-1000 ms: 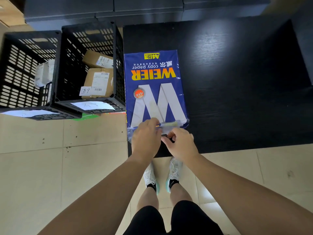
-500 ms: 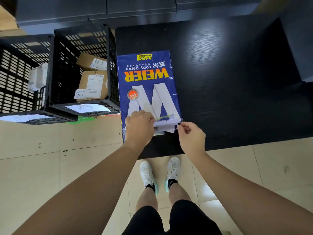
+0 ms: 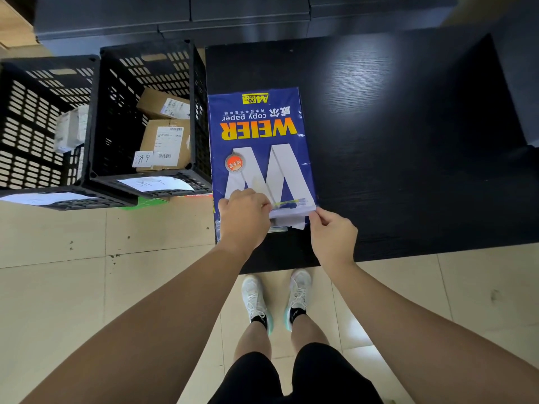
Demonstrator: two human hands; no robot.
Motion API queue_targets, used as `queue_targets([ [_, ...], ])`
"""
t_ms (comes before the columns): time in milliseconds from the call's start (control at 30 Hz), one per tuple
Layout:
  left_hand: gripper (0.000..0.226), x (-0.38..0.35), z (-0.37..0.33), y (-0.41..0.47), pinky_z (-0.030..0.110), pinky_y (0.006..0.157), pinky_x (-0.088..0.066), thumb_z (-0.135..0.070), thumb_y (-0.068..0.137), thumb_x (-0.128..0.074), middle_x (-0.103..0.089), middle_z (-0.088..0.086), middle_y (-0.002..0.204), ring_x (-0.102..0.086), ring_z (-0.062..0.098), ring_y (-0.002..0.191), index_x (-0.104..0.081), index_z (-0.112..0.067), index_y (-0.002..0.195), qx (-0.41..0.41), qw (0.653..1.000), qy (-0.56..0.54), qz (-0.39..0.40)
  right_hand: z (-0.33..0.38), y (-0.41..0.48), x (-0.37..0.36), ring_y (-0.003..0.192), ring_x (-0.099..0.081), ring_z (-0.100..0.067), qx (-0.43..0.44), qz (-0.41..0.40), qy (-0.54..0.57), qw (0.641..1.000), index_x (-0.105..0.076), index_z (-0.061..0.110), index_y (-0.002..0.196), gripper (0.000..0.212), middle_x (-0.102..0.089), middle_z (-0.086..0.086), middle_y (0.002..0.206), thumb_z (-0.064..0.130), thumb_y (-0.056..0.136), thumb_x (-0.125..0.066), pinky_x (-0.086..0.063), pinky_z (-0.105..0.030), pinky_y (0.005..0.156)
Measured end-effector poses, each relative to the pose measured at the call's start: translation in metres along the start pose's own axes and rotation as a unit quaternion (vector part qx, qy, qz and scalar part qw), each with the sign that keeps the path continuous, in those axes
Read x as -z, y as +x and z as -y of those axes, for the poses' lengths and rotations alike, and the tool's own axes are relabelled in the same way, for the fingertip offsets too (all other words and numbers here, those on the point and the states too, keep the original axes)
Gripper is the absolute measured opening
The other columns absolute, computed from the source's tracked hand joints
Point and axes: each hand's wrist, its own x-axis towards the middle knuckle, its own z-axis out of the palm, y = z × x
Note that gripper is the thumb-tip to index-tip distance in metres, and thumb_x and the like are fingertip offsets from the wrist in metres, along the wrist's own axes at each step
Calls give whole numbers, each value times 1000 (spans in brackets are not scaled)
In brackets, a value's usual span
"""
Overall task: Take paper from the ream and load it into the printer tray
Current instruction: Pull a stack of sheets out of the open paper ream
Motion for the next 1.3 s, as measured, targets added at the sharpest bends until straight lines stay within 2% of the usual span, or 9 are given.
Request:
queue_targets([
  [100, 24, 1, 1, 0, 39, 85, -40, -28, 97, -52, -69, -2, 102, -57, 21, 97, -76, -26, 97, -1, 1000, 0, -1, 0, -1, -2, 53, -58, -20, 17, -1, -30, 999, -78, 13, 89, 25, -70, -8, 64, 22, 96, -56, -50, -32, 56],
  [233, 26, 2, 1, 0, 40, 86, -40, -29, 97, -51, -68, -3, 102, -56, 22, 98, -77, -26, 97, -5, 1000, -5, 0, 4, -2, -2, 64, -65, -22, 11, -7, -14, 1000, -78, 9, 92, 23, -74, -7, 73, 23, 94, -60, -52, -30, 60],
  [367, 27, 3, 3, 1, 41, 87, -42, -28, 97, -51, -68, -3, 103, -56, 22, 99, -77, -26, 97, -8, 1000, -10, 4, 8, -1, -1, 75, -63, -12, -29, -15, 28, 999, -78, 10, 102, 20, -77, -2, 89, 22, 89, -68, -46, -19, 72],
  [467, 27, 3, 3, 0, 41, 87, -41, -29, 98, -50, -68, -3, 104, -56, 22, 100, -77, -26, 98, -6, 1000, -7, 3, 9, 3, -3, 79, -66, -11, -78, -20, 72, 994, -77, 12, 101, 21, -76, 1, 89, 25, 86, -71, -43, -13, 65],
  [700, 26, 2, 2, 0, 39, 86, -39, -28, 98, -50, -67, -2, 105, -55, 22, 99, -76, -26, 98, -6, 1000, -11, 5, 9, 9, -9, 73, -62, -11, -193, 7, 151, 970, -74, 15, 92, 15, -71, 0, 84, 27, 87, -67, -48, -26, 59],
  [833, 27, 1, 4, -2, 38, 87, -38, -30, 99, -49, -67, -3, 105, -55, 20, 100, -76, -27, 100, -7, 1000, -28, 3, 1, 1, 0, 68, -57, -13, -216, 48, 171, 960, -67, 20, 75, 14, -65, 0, 75, 23, 87, -62, -49, -31, 63],
  [1000, 25, -3, 8, -6, 39, 90, -39, -33, 99, -51, -68, -4, 109, -55, 20, 104, -75, -28, 103, -13, 999, -31, 3, -10, -6, 11, 85, -67, -15, -259, 98, 230, 933, -68, 14, 93, 11, -70, -4, 91, 24, 89, -68, -58, -32, 83],
  [1167, 26, -5, 10, -10, 40, 92, -38, -36, 98, -52, -68, -5, 109, -54, 20, 106, -75, -29, 106, -10, 999, -49, 2, -6, 5, 9, 91, -71, -19, -260, 106, 256, 925, -65, 13, 105, 23, -72, -8, 95, 24, 86, -74, -60, -34, 85],
  [1300, 26, -2, 14, -16, 42, 95, -39, -35, 97, -53, -67, -4, 112, -53, 21, 110, -72, -28, 114, -3, 998, -69, 6, -4, 5, 8, 82, -68, -16, -244, 110, 235, 934, -66, 16, 96, 9, -71, -7, 90, 17, 88, -71, -60, -31, 79],
])
